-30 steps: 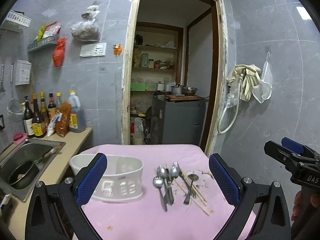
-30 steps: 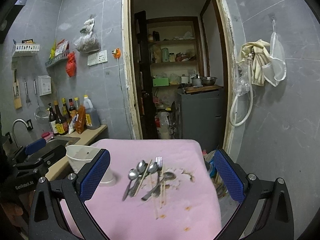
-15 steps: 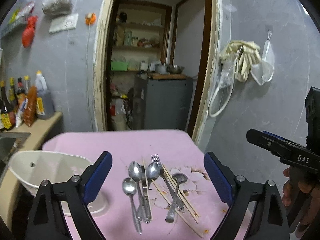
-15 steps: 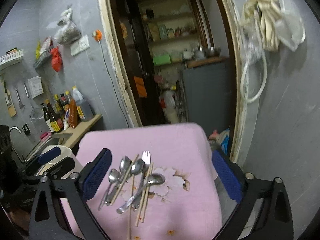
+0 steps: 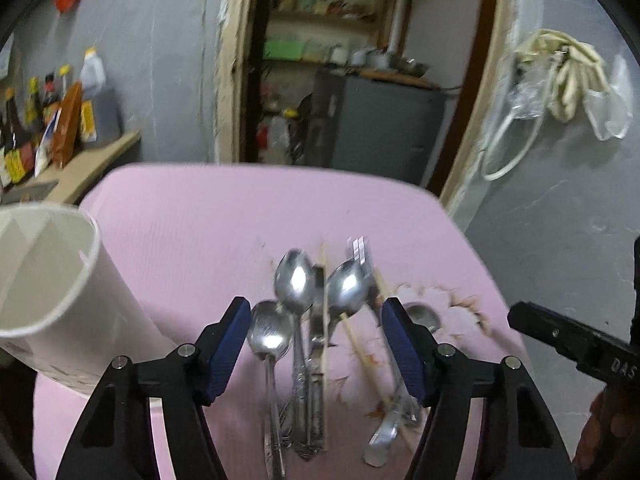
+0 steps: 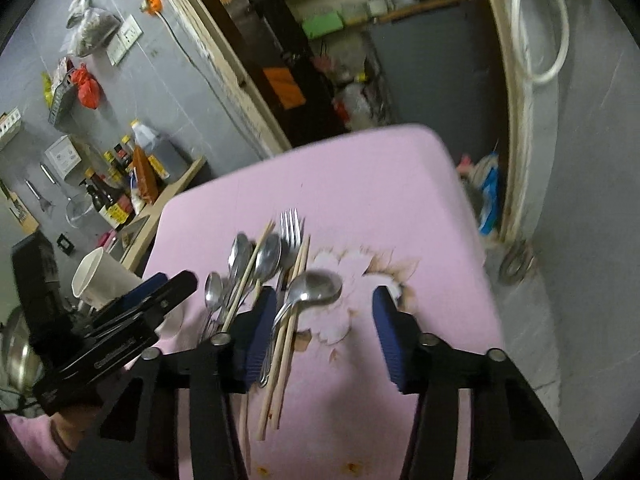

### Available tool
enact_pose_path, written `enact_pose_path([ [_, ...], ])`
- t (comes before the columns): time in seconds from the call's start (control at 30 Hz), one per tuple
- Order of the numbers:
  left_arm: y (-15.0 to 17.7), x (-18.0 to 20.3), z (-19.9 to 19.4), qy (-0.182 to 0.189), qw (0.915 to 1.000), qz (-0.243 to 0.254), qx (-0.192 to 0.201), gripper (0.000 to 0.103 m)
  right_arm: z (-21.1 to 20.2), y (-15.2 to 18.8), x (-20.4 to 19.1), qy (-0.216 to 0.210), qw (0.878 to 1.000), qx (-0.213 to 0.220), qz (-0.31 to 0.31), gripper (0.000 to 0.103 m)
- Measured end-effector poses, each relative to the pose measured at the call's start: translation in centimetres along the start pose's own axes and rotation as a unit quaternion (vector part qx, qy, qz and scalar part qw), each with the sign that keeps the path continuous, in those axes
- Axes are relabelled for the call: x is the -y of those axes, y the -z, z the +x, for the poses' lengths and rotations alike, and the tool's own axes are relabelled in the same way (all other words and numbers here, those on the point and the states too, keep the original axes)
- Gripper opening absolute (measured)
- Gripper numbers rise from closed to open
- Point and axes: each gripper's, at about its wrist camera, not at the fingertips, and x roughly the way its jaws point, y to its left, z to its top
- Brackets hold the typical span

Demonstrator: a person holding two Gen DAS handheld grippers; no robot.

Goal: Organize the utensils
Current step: 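Lower the left tool onto the utensil pile and close on the knife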

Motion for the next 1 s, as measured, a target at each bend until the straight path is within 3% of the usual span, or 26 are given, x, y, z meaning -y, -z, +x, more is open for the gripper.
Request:
enact_pose_path([
  [0.3, 0.4, -0.5, 3.3, -0.032, 0.9977, -0.001, -0.06, 0.053, 4.6, 0.9, -0.1, -0.049, 0.995, -0.077, 0.037, 0.03],
  [0.57, 0.4, -1.3, 5.0, -0.039, 0.9939, -0.014, -0.102, 0.046, 7.2, 1.2, -0.2, -0.071, 0.989, -0.106, 0.079, 0.03],
  [0.73, 0.3, -1.9, 5.6, -0.019, 0.9925, -0.034, -0.116, 0.044, 8.4, 1.3, -0.5, -0.081, 0.986, -0.111, 0.098, 0.03],
  [0.97, 0.0, -1.8, 6.2, 0.008, 0.9919, -0.027, -0.124, 0.02, 9.3, 0.2, -0.3, -0.071, 0.984, -0.105, 0.126, 0.029],
  [1.0, -0.2, -1.8, 6.3, 0.01, 0.9917, -0.028, -0.125, 0.019, 9.4, 0.1, -0.3, -0.068, 0.984, -0.104, 0.128, 0.025],
])
